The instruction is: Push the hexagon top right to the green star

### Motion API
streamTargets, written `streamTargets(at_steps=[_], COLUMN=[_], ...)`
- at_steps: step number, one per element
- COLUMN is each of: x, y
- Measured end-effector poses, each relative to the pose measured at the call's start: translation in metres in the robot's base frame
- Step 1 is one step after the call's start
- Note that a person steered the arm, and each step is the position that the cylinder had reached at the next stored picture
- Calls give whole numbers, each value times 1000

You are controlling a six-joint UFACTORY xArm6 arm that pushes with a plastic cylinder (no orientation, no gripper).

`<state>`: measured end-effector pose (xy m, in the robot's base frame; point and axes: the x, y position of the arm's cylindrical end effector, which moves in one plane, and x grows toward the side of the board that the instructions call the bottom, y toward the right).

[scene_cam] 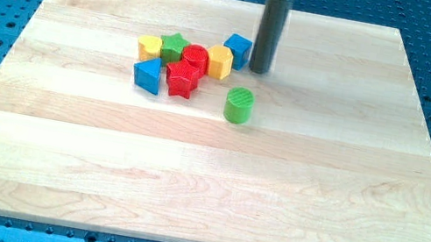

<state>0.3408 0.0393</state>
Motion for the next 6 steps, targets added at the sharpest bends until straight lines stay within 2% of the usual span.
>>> streamTargets(at_steps=[1,2,3,4,6], x=[-10,-39,-15,30,21], y=[-18,-13,6,-16,-42])
